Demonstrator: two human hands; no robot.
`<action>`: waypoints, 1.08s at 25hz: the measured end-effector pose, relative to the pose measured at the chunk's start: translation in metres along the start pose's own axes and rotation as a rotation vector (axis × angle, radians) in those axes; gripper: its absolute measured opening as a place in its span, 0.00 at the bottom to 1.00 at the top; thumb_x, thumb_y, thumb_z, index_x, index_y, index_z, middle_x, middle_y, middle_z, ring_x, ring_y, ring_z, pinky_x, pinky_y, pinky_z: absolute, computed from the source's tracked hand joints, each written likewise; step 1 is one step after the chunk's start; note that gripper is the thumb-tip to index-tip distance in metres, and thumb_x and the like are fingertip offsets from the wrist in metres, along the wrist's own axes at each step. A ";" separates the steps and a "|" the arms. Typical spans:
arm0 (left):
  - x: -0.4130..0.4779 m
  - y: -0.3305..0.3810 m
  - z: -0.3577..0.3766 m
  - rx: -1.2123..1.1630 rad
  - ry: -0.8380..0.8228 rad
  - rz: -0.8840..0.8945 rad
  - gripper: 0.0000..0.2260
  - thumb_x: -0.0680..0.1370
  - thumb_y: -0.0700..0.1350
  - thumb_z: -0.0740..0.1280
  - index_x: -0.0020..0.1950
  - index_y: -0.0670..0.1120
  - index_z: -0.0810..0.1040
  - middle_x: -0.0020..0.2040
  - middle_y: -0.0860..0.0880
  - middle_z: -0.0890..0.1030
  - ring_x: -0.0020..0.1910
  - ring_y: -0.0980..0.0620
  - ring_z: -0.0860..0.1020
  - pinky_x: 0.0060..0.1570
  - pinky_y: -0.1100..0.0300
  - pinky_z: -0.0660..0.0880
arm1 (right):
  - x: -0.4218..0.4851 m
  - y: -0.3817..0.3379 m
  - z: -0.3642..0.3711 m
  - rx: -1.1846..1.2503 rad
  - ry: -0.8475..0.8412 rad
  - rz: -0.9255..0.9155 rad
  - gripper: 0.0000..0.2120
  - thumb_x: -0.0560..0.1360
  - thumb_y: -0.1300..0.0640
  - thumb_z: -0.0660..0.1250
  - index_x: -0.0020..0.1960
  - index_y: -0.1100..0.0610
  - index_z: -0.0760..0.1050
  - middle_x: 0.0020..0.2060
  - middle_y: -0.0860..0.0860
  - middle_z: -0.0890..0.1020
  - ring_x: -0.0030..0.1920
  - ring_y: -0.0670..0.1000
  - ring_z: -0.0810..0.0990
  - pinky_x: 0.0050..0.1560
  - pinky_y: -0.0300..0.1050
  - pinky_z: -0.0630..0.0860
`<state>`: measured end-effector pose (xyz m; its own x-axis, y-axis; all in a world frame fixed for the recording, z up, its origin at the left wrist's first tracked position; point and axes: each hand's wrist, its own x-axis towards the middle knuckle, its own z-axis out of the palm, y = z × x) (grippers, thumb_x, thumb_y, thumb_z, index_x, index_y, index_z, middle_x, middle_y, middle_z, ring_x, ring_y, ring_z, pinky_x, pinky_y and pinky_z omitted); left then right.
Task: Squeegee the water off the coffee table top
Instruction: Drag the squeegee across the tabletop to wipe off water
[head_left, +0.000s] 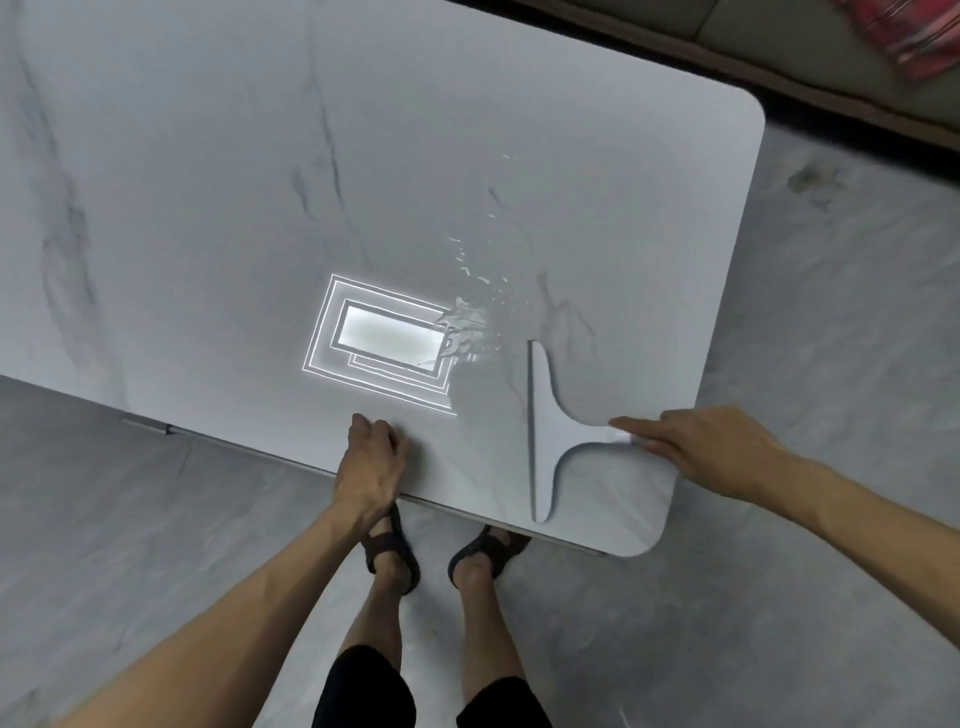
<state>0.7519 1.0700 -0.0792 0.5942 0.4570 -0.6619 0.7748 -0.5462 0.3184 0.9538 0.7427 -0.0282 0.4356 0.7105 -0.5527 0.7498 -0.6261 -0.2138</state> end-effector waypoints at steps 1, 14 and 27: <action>-0.001 0.006 0.001 -0.032 0.007 -0.023 0.11 0.81 0.45 0.58 0.52 0.37 0.72 0.56 0.40 0.69 0.42 0.41 0.75 0.41 0.54 0.69 | -0.009 0.011 -0.004 -0.030 -0.006 0.022 0.23 0.77 0.35 0.39 0.70 0.29 0.57 0.38 0.41 0.73 0.41 0.46 0.79 0.35 0.40 0.65; 0.010 -0.029 -0.037 -0.312 0.226 -0.190 0.11 0.80 0.52 0.59 0.48 0.45 0.68 0.39 0.50 0.74 0.36 0.51 0.72 0.33 0.55 0.64 | 0.136 -0.155 -0.011 -0.010 -0.022 -0.366 0.18 0.83 0.45 0.49 0.72 0.35 0.61 0.45 0.50 0.81 0.43 0.55 0.79 0.36 0.45 0.64; 0.024 0.038 -0.040 -0.266 -0.047 -0.108 0.11 0.81 0.50 0.59 0.48 0.42 0.69 0.45 0.44 0.74 0.36 0.49 0.71 0.36 0.57 0.65 | 0.065 -0.011 -0.032 0.080 0.074 0.125 0.19 0.82 0.41 0.45 0.71 0.32 0.58 0.43 0.46 0.81 0.45 0.54 0.80 0.43 0.48 0.74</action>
<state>0.8045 1.0880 -0.0559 0.4991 0.4662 -0.7304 0.8662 -0.2897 0.4070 0.9903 0.8064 -0.0360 0.5605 0.6457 -0.5185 0.6469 -0.7323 -0.2126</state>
